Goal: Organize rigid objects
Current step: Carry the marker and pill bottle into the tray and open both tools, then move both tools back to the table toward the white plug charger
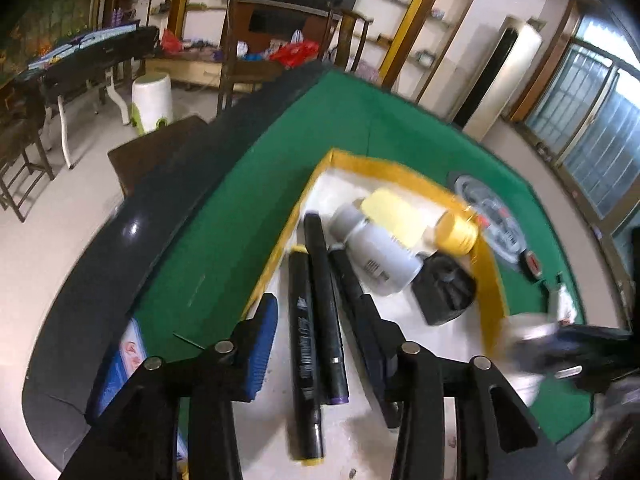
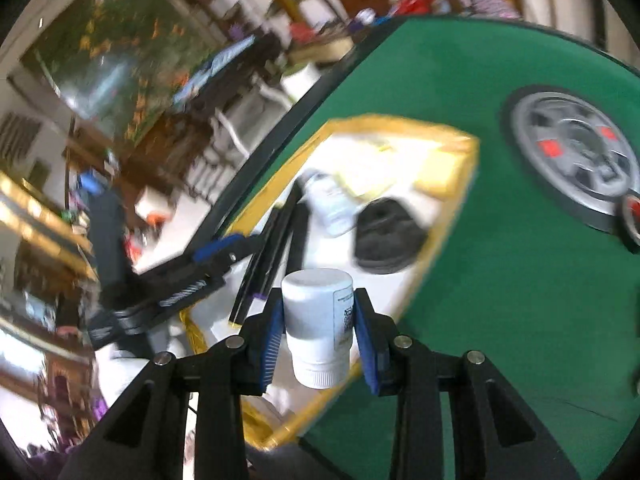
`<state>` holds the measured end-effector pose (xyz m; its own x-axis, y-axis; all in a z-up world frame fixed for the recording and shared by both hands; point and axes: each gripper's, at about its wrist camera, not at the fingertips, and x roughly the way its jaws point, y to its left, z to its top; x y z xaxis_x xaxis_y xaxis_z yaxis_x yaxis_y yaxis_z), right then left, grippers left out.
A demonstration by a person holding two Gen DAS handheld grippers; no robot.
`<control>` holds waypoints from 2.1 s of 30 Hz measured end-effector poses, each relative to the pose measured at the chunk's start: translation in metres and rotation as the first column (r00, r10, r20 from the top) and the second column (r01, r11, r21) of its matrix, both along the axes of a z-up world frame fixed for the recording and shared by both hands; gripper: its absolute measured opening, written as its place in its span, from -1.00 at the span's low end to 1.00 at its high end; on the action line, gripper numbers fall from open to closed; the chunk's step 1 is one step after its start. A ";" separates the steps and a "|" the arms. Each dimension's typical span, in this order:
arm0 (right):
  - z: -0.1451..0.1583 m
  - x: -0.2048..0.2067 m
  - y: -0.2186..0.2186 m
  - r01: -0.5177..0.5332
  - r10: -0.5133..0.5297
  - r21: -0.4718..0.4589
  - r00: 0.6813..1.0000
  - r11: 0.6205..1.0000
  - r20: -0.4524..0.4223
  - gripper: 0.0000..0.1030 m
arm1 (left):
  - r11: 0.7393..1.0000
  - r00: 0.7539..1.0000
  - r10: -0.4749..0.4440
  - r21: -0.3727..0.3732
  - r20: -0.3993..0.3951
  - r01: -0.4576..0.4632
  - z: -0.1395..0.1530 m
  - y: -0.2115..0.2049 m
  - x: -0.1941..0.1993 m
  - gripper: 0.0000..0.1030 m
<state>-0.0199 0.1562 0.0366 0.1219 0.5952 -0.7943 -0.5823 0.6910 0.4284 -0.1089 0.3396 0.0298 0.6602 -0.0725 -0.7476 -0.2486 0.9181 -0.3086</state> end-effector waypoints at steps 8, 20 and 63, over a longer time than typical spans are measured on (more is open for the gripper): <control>-0.042 0.012 0.082 -0.060 0.064 -0.211 0.998 0.976 0.013 -0.35 | 0.997 0.990 0.078 0.014 0.120 -0.080 0.027 0.024 -0.046 0.23; -0.009 0.022 0.065 0.025 -0.017 -0.111 0.997 0.994 0.075 0.12 | 0.993 0.991 0.105 0.040 0.081 -0.108 0.024 0.021 -0.054 0.40; -0.019 -0.035 -0.283 0.655 -0.677 0.171 0.718 0.736 0.159 0.65 | 0.800 0.943 -0.325 0.511 -0.069 0.313 0.044 -0.289 -0.025 0.78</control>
<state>-0.0549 -0.1264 0.0174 0.6626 0.3703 -0.6510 -0.0651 0.8944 0.4424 -0.1337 0.0501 0.0742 0.6828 0.1041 -0.7231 0.0873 0.9711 0.2223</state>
